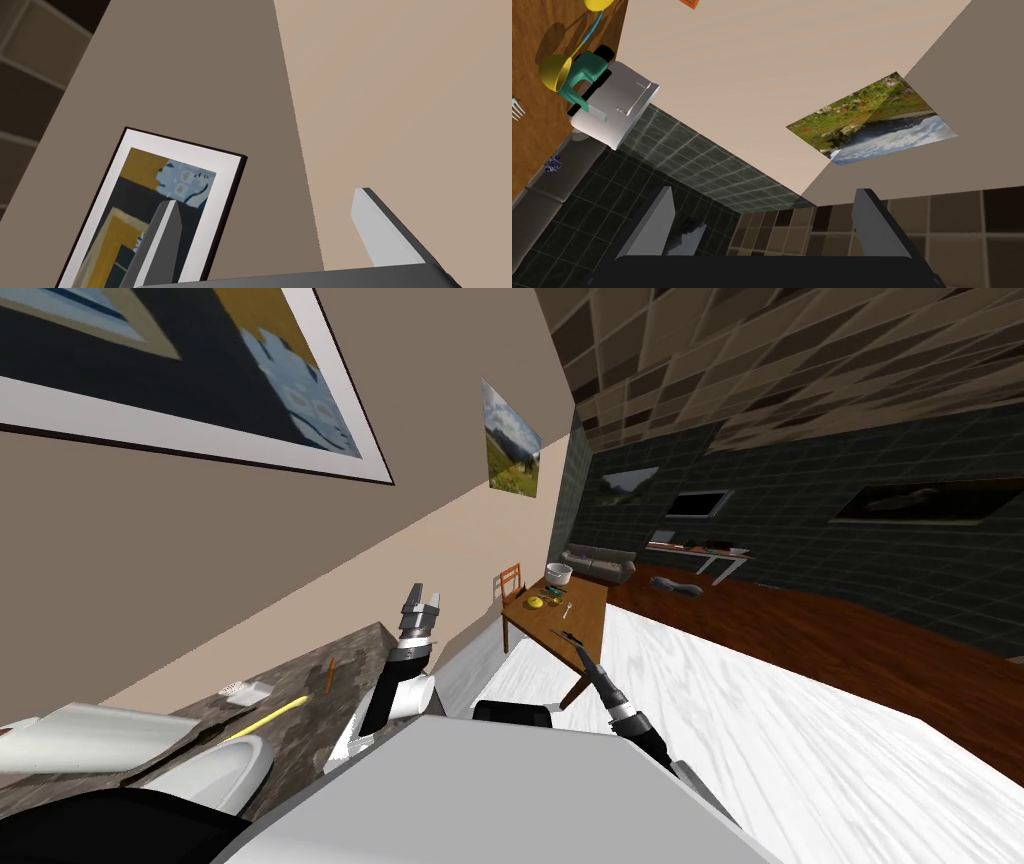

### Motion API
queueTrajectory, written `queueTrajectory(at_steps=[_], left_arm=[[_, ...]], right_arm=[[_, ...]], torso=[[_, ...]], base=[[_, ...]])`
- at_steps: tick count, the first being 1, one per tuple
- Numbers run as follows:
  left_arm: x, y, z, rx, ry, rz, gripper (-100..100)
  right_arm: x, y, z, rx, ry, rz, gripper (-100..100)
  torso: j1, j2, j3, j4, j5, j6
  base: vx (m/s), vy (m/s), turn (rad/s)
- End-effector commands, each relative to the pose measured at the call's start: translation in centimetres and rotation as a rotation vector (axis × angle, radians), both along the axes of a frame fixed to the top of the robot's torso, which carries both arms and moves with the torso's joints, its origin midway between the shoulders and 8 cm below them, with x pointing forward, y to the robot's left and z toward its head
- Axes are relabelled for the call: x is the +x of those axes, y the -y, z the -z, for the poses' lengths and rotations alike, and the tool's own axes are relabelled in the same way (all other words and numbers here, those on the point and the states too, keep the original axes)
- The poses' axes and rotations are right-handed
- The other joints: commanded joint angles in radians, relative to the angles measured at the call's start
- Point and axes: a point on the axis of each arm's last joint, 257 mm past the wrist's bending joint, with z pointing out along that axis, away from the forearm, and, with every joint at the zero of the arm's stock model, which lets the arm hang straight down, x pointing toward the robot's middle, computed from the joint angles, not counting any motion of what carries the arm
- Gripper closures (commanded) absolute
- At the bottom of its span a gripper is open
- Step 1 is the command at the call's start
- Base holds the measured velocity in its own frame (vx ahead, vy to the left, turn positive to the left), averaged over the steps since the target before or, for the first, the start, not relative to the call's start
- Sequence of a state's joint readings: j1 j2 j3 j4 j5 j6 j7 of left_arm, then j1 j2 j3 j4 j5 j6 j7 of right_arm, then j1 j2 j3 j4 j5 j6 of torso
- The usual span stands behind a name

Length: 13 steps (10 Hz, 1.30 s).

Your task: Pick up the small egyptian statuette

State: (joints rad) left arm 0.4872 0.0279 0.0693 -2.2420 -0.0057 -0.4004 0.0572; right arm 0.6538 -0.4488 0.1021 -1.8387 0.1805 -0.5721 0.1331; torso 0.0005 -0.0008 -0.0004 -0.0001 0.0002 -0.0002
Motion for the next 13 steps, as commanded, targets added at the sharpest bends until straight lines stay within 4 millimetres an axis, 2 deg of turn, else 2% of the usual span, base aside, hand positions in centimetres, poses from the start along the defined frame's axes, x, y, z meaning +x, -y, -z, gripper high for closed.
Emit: queueTrajectory(at_steps=[1, 2, 3, 5, 8, 9, 10, 11, 13], left_arm=[[0.0, 0.0, 0.0, 0.000, 0.000, 0.000, 0], [0.0, 0.0, 0.0, 0.000, 0.000, 0.000, 0], [0.0, 0.0, 0.0, 0.000, 0.000, 0.000, 0], [0.0, 0.0, 0.0, 0.000, 0.000, 0.000, 0], [0.0, 0.0, 0.0, 0.000, 0.000, 0.000, 0], [0.0, 0.0, 0.0, 0.000, 0.000, 0.000, 0], [0.0, 0.0, 0.0, 0.000, 0.000, 0.000, 0], [0.0, 0.0, 0.0, 0.000, 0.000, 0.000, 0], [0.0, 0.0, 0.0, 0.000, 0.000, 0.000, 0]], right_arm=[[-0.8, 0.0, 2.1, -0.033, -0.044, -0.007, -100], [-2.0, 0.4, 4.8, -0.094, -0.106, -0.031, -100], [-2.2, 0.7, 5.2, -0.095, -0.115, -0.027, -100], [-4.9, 1.5, 10.1, -0.206, -0.229, -0.077, -100], [-7.3, 3.3, 13.6, -0.285, -0.320, -0.104, -100], [-9.0, 4.0, 15.5, -0.344, -0.369, -0.139, -100], [-9.7, 4.8, 16.6, -0.351, -0.399, -0.129, -100], [-9.7, 4.8, 16.6, -0.351, -0.399, -0.128, -100], [-13.5, 6.6, 20.2, -0.462, -0.502, -0.195, -100]], torso=[[0.000, 0.000, 0.000, 0.000, 0.000, 0.000], [0.000, 0.000, 0.000, 0.000, 0.000, 0.001], [0.000, 0.000, 0.000, 0.000, 0.000, 0.000], [0.001, 0.000, 0.000, 0.000, 0.000, 0.000], [0.001, -0.001, -0.001, 0.000, 0.000, 0.000], [0.000, -0.001, 0.000, 0.000, 0.000, 0.001], [0.001, -0.001, -0.001, 0.000, 0.000, 0.000], [0.000, -0.001, -0.001, 0.000, 0.000, 0.001], [0.000, -0.001, -0.001, 0.000, 0.000, 0.000]], base=[[0.015, 0.011, 0.054], [0.015, 0.019, 0.114], [0.012, 0.018, 0.068], [0.028, 0.031, 0.180], [0.028, 0.025, 0.109], [0.029, 0.027, 0.129], [0.034, 0.018, 0.090], [0.022, 0.005, -0.002], [0.051, 0.023, 0.227]])
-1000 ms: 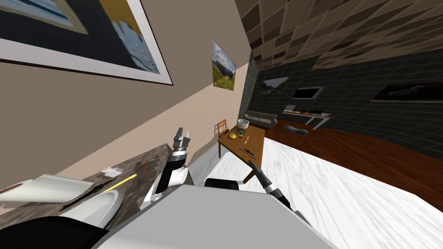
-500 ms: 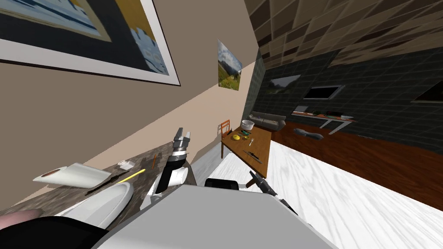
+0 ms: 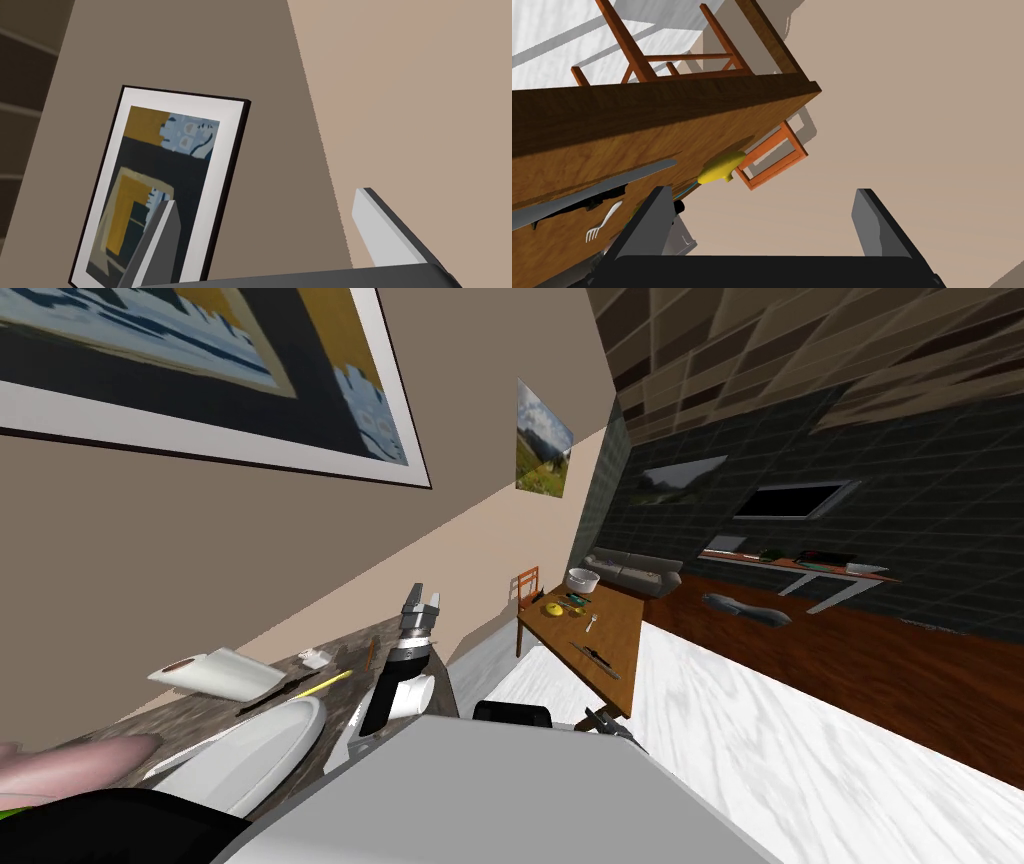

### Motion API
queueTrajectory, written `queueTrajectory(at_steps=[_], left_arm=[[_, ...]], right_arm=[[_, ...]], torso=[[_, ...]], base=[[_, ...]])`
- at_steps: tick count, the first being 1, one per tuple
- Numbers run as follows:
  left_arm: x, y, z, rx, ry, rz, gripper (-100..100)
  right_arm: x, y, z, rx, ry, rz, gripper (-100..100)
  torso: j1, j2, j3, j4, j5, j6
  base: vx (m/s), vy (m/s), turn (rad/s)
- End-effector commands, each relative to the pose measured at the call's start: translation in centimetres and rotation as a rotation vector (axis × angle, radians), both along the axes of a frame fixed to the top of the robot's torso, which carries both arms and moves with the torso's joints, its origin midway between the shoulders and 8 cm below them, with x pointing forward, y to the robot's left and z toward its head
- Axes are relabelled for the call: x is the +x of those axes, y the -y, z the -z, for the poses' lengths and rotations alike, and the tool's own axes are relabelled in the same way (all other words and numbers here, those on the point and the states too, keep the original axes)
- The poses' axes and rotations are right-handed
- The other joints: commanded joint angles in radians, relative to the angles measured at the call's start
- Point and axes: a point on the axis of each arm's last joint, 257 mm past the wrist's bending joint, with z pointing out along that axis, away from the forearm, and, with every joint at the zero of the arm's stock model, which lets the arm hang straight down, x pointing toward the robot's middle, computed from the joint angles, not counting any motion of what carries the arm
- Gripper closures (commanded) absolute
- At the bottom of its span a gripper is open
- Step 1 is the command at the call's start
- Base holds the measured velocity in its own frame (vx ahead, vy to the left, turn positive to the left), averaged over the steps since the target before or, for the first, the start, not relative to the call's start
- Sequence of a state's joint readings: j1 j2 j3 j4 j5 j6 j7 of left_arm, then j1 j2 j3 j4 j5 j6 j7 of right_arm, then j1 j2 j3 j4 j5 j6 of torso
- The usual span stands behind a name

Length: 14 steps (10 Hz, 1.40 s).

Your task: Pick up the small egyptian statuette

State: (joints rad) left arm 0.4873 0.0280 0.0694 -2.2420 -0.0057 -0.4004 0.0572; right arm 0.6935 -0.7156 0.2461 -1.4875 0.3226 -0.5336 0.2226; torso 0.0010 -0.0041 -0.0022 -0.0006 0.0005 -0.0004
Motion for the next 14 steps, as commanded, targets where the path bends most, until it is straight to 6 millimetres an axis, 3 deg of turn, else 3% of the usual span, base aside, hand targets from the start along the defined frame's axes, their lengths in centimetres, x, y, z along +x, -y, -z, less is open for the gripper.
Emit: queueTrajectory(at_steps=[1, 4, 5, 6, 7, 8, 9, 13, 14], left_arm=[[0.0, 0.0, 0.0, 0.000, 0.000, 0.000, 0], [0.0, 0.0, 0.0, 0.000, 0.000, 0.000, 0], [0.0, 0.0, 0.0, 0.000, 0.000, 0.000, 0], [0.0, 0.0, 0.0, 0.000, 0.000, 0.000, 0], [0.0, 0.0, 0.0, 0.000, 0.000, 0.000, 0], [0.0, 0.0, 0.0, 0.000, 0.000, 0.000, 0], [0.0, 0.0, 0.0, 0.000, 0.000, 0.000, 0], [0.0, 0.0, 0.0, 0.000, 0.000, 0.000, 0], [0.0, 0.0, 0.0, 0.000, 0.000, 0.000, 0]], right_arm=[[-1.8, 1.2, 1.6, -0.043, -0.045, -0.019, -100], [-4.9, 3.6, 4.1, -0.113, -0.129, -0.042, -100], [-7.1, 5.1, 5.5, -0.167, -0.185, -0.078, -100], [-7.4, 5.5, 5.7, -0.172, -0.195, -0.073, -100], [-9.4, 6.9, 6.8, -0.222, -0.244, -0.112, -100], [-10.0, 7.4, 7.1, -0.230, -0.259, -0.105, -100], [-12.5, 9.5, 8.1, -0.285, -0.319, -0.137, -100], [-14.9, 11.6, 8.9, -0.339, -0.379, -0.167, -100], [-17.0, 13.4, 9.4, -0.386, -0.429, -0.198, -100]], torso=[[0.000, 0.000, 0.000, 0.000, 0.000, 0.000], [0.000, 0.001, 0.001, 0.000, 0.000, 0.000], [0.000, 0.001, 0.001, 0.000, 0.000, 0.001], [0.000, 0.001, 0.000, 0.000, 0.000, 0.000], [0.000, 0.001, 0.000, 0.000, 0.000, 0.001], [0.000, 0.000, 0.000, 0.000, 0.000, 0.000], [0.000, 0.000, 0.000, 0.000, 0.000, 0.001], [0.000, 0.000, 0.000, 0.000, 0.000, 0.001], [0.000, 0.002, 0.001, 0.000, 0.000, 0.001]], base=[[0.064, 0.018, 0.094], [0.039, 0.018, 0.097], [0.056, 0.017, 0.181], [0.057, 0.010, 0.084], [0.073, 0.013, 0.152], [0.062, 0.008, 0.113], [0.069, 0.012, 0.230], [0.055, 0.004, 0.081], [0.042, -0.004, 0.165]])
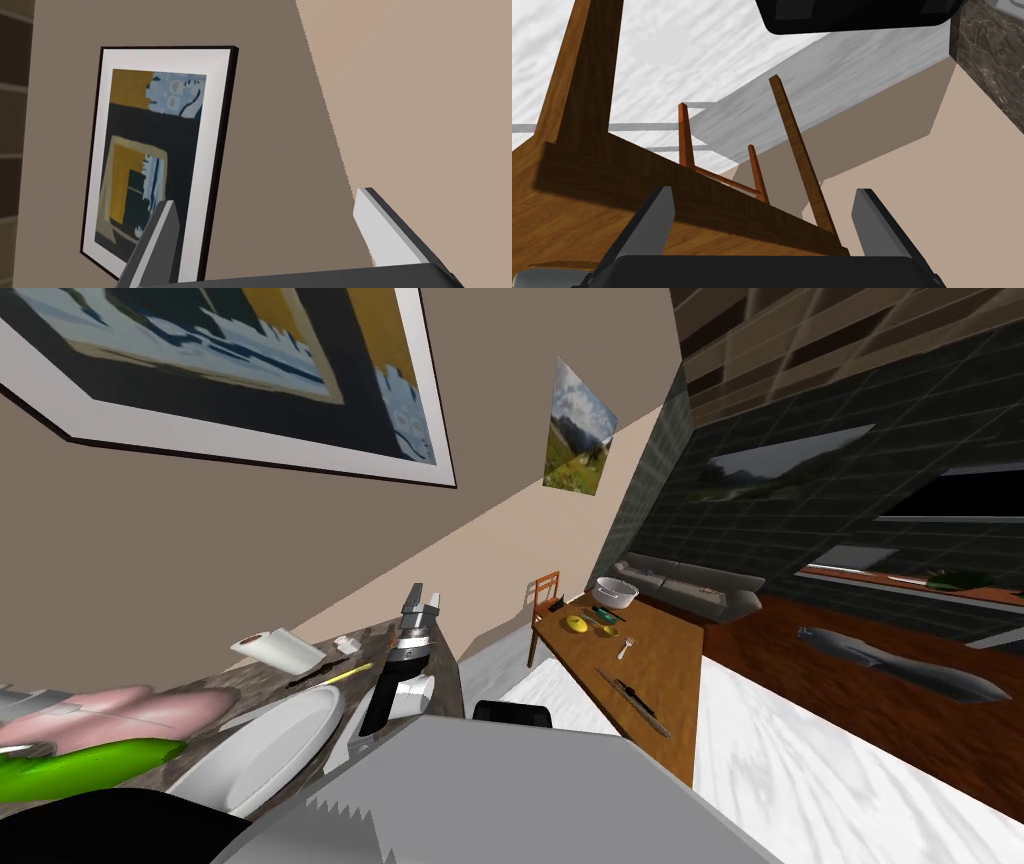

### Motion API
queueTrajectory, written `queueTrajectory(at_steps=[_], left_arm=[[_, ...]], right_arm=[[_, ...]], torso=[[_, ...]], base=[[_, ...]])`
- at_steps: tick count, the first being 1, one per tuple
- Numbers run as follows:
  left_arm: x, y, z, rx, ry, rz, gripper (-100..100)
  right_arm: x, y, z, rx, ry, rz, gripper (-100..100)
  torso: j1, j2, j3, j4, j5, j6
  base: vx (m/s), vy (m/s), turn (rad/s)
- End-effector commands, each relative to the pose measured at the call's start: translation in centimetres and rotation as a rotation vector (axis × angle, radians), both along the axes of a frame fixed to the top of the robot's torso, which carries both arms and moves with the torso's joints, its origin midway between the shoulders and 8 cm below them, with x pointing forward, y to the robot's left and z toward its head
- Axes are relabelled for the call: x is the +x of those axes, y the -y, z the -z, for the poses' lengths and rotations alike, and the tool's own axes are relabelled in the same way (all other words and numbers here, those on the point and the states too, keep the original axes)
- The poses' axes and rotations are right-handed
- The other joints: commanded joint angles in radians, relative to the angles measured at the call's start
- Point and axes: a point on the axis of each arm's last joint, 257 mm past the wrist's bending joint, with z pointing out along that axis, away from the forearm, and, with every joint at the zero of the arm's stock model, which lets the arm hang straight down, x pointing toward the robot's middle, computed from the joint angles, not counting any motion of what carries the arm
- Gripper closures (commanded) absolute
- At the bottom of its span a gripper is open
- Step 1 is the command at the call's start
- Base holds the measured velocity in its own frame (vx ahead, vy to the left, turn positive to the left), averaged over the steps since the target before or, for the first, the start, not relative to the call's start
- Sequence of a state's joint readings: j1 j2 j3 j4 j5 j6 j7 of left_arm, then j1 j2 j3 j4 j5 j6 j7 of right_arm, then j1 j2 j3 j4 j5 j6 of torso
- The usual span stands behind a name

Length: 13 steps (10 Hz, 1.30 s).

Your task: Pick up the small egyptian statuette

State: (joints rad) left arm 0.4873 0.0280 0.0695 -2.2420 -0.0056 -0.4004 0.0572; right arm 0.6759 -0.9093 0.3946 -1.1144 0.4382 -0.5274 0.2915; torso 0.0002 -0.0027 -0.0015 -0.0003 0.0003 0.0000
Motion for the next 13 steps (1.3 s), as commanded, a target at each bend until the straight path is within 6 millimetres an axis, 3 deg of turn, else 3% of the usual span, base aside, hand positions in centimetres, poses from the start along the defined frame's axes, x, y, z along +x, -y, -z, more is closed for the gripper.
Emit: queueTrajectory(at_steps=[1, 3, 5, 6, 9, 12, 13], left_arm=[[0.0, 0.0, 0.0, 0.000, 0.000, 0.000, 0], [0.0, 0.0, 0.0, 0.000, 0.000, 0.000, 0], [0.0, 0.0, 0.0, 0.000, 0.000, 0.000, 0], [0.0, 0.0, 0.0, 0.000, 0.000, 0.000, 0], [0.0, 0.0, 0.0, 0.000, 0.000, 0.000, 0], [0.0, 0.0, 0.0, 0.000, 0.000, 0.000, 0], [0.0, 0.0, 0.0, 0.000, 0.000, 0.000, 0]], right_arm=[[-1.2, 1.2, 0.5, -0.029, -0.031, -0.011, -100], [-4.7, 4.6, 0.9, -0.107, -0.123, -0.070, -100], [-5.3, 5.2, 1.0, -0.118, -0.135, -0.063, -100], [-7.0, 7.0, 1.0, -0.156, -0.180, -0.087, -100], [-8.6, 8.7, 0.9, -0.191, -0.223, -0.109, -100], [-12.3, 12.8, 0.3, -0.276, -0.329, -0.161, -100], [-12.2, 12.6, 0.3, -0.273, -0.326, -0.163, -100]], torso=[[0.000, 0.000, 0.000, 0.000, 0.000, 0.000], [0.000, -0.002, -0.001, 0.000, 0.000, 0.000], [-0.001, -0.004, -0.003, -0.001, 0.000, 0.001], [0.000, -0.002, -0.001, -0.001, 0.000, 0.001], [-0.001, -0.002, -0.001, 0.000, 0.000, 0.000], [-0.002, -0.005, -0.003, -0.001, 0.000, 0.000], [-0.004, -0.006, -0.004, -0.001, -0.001, 0.000]], base=[[0.051, -0.013, 0.116], [0.093, -0.012, 0.244], [0.081, -0.017, 0.029], [0.066, -0.014, 0.142], [0.064, -0.023, 0.130], [0.116, -0.041, 0.214], [0.095, -0.058, 0.091]])
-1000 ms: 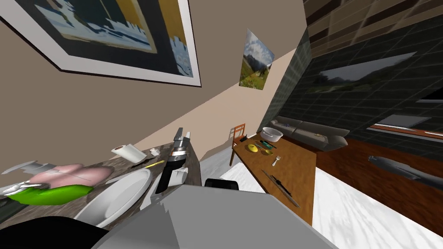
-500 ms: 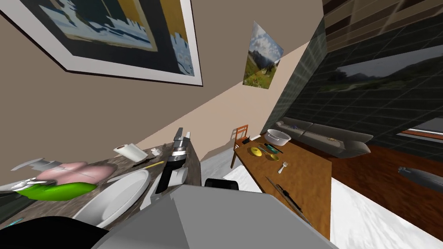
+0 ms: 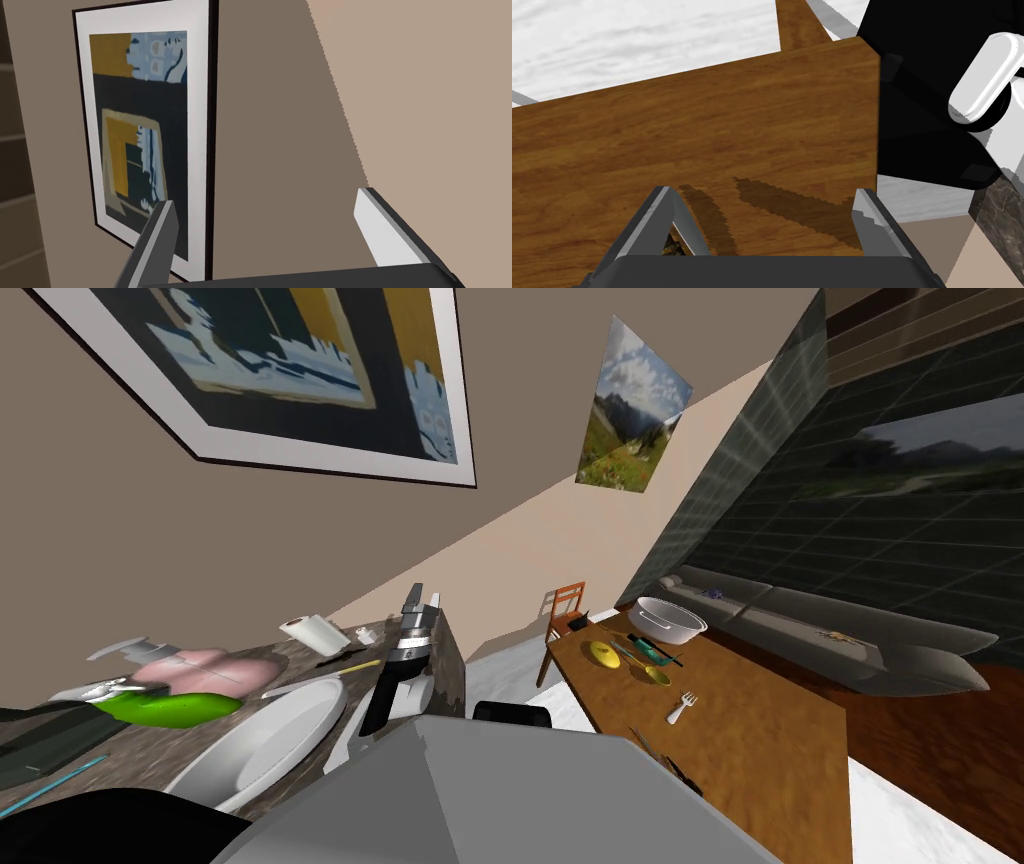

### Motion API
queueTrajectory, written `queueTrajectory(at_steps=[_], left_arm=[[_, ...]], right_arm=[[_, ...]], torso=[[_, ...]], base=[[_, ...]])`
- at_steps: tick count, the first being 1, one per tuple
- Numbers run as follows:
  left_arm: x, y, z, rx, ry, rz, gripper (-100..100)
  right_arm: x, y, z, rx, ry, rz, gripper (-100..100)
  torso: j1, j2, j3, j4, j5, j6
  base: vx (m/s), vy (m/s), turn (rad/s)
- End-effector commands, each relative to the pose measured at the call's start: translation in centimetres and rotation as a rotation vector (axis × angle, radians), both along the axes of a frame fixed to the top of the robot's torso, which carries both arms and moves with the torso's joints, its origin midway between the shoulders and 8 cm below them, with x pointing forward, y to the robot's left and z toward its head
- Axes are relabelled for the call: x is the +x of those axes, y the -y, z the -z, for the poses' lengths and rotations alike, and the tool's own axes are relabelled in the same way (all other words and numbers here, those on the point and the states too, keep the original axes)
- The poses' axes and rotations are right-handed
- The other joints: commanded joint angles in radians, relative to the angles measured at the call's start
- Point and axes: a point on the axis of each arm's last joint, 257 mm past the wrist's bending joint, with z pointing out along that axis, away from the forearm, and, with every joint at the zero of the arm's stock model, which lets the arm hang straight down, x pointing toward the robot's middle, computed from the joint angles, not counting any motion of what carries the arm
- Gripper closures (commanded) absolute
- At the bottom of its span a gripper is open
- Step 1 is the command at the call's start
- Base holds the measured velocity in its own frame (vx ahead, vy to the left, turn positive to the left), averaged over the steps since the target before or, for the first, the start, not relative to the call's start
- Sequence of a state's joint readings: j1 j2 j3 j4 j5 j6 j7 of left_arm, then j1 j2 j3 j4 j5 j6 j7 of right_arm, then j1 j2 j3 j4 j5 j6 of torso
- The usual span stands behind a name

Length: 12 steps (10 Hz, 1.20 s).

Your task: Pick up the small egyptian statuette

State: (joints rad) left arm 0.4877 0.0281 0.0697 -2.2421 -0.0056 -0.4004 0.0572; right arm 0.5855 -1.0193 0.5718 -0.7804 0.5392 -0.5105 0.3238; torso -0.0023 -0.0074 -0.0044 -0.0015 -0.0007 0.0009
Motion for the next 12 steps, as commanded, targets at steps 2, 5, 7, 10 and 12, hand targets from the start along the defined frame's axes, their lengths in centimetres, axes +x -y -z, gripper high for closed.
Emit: queueTrajectory(at_steps=[2, 5, 7, 10, 12], left_arm=[[0.0, 0.0, 0.0, 0.000, 0.000, 0.000, 0], [0.0, 0.0, 0.0, 0.000, 0.000, 0.000, 0], [0.0, 0.0, 0.0, 0.000, 0.000, 0.000, 0], [0.0, 0.0, 0.0, 0.000, 0.000, 0.000, 0], [0.0, 0.0, 0.0, 0.000, 0.000, 0.000, 0]], right_arm=[[-2.1, 2.2, -0.5, -0.040, -0.059, -0.030, -100], [-2.9, 3.1, -0.6, -0.057, -0.094, -0.050, -100], [-3.2, 2.8, 0.0, -0.053, -0.117, -0.072, -100], [-3.1, 2.6, 0.1, -0.046, -0.116, -0.076, 0], [-3.2, 1.3, 1.5, -0.044, -0.113, -0.065, -100]], torso=[[0.001, 0.001, 0.001, 0.000, 0.000, 0.000], [0.003, 0.001, 0.001, 0.000, 0.001, 0.000], [0.003, 0.002, 0.001, 0.000, 0.001, 0.000], [0.005, 0.000, 0.000, 0.000, 0.001, 0.001], [0.003, 0.007, 0.004, 0.001, 0.001, 0.001]], base=[[0.086, -0.039, 0.156], [0.082, -0.027, 0.120], [0.103, -0.017, 0.183], [0.087, -0.006, 0.073], [-0.020, -0.055, 0.056]])
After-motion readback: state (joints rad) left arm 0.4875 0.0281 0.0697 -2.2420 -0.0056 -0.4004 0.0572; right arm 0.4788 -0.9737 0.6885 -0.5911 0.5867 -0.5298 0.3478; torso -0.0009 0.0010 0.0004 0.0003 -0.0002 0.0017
